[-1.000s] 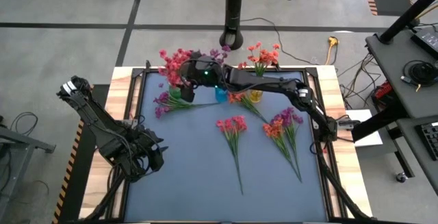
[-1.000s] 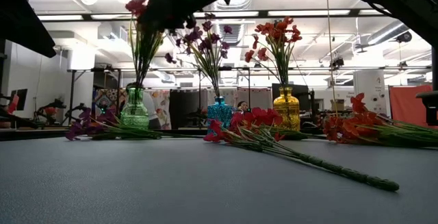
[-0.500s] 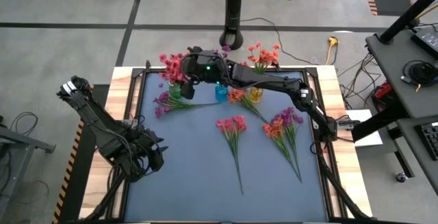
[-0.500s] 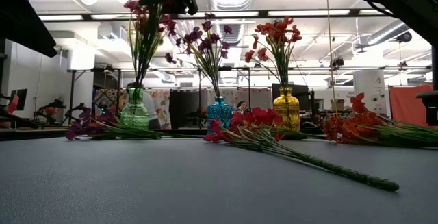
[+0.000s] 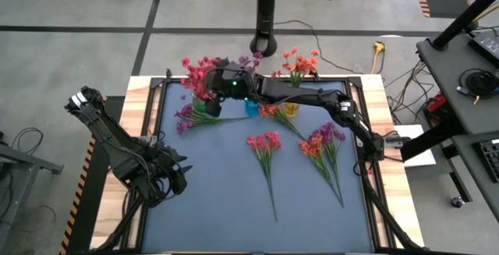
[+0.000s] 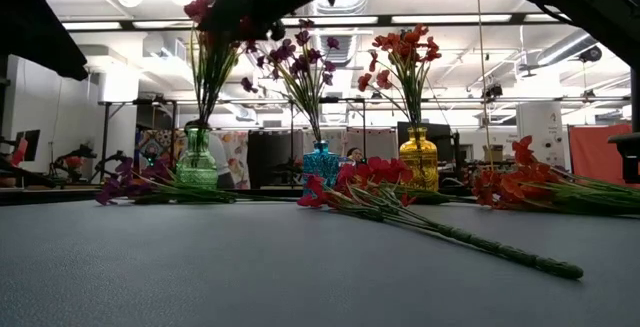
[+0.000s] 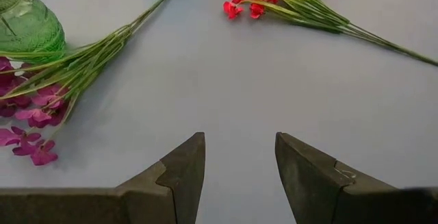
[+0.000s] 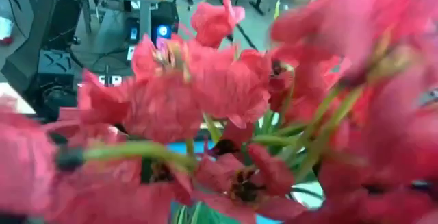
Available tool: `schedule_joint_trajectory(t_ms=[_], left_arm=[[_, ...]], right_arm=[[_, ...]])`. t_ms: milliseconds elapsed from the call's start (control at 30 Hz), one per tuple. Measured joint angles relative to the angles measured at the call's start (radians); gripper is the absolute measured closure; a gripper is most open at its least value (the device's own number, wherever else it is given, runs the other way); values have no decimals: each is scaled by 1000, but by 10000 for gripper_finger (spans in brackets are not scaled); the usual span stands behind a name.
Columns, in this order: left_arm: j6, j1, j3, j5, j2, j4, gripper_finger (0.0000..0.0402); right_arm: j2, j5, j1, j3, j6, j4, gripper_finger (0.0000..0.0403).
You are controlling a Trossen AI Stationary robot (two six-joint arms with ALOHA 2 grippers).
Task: Sort flowers into vase by color
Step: Put the left pink flower into the green vase
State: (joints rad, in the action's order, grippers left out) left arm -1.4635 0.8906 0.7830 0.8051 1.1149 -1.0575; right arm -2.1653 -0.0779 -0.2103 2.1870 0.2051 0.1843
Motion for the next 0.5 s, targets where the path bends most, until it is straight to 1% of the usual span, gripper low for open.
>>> schedule_joint_trajectory(t_ms=[67, 133, 267, 500], left_arm=[[11, 0, 0, 0, 0, 1, 240], [19, 0, 0, 0, 0, 0, 240], [19, 0, 0, 0, 0, 1, 240], [19, 0, 0, 0, 0, 1, 240]], right_arm=[[-1, 0, 1, -37, 5, -71, 55], [-1, 0, 1, -60, 4, -99, 55], [-1, 0, 1, -59, 6, -57, 55], [0, -1, 6, -31, 32, -45, 55]])
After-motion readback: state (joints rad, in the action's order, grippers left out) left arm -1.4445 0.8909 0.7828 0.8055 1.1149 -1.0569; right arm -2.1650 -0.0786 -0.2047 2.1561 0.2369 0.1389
